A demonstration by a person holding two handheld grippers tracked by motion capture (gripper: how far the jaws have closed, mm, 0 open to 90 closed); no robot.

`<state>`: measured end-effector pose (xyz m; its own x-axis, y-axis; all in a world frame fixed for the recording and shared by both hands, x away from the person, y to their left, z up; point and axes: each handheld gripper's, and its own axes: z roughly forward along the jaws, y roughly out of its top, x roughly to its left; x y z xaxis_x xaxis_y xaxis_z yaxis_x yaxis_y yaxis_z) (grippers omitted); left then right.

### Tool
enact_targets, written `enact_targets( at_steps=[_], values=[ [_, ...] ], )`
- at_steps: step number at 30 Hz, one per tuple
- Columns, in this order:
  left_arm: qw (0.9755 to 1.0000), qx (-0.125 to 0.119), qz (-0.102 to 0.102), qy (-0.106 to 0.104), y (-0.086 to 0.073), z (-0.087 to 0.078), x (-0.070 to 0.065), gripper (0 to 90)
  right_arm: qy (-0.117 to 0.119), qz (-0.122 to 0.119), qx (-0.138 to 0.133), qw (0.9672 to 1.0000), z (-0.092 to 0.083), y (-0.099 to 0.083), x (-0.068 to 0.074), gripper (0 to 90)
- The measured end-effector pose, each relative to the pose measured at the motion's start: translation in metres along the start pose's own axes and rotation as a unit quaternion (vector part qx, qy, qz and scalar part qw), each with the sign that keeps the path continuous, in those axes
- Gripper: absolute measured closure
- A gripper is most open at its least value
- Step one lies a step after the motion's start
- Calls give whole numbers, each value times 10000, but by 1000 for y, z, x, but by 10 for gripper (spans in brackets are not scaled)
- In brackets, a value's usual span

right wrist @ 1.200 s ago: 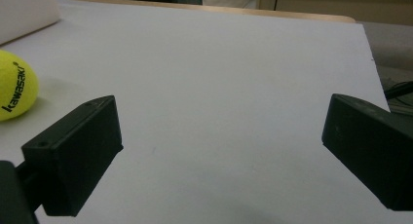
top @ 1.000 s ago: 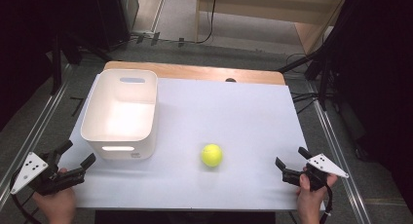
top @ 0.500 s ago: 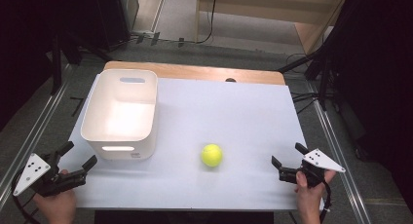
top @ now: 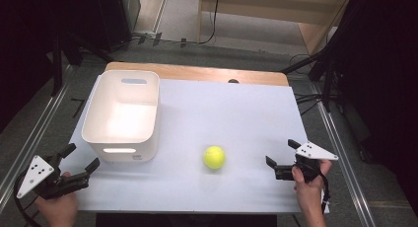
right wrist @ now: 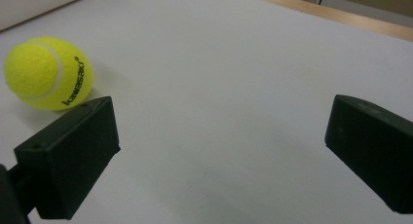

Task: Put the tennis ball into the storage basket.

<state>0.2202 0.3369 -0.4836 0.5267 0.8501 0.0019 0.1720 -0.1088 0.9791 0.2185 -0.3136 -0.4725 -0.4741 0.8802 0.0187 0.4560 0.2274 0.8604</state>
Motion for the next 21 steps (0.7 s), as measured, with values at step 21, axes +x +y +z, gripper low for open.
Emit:
enact_targets(
  at_steps=[21],
  values=[
    [10000,2,-1,8,0,0,-1,85,551,-622,666,9943,28,30,15,0]
  ],
)
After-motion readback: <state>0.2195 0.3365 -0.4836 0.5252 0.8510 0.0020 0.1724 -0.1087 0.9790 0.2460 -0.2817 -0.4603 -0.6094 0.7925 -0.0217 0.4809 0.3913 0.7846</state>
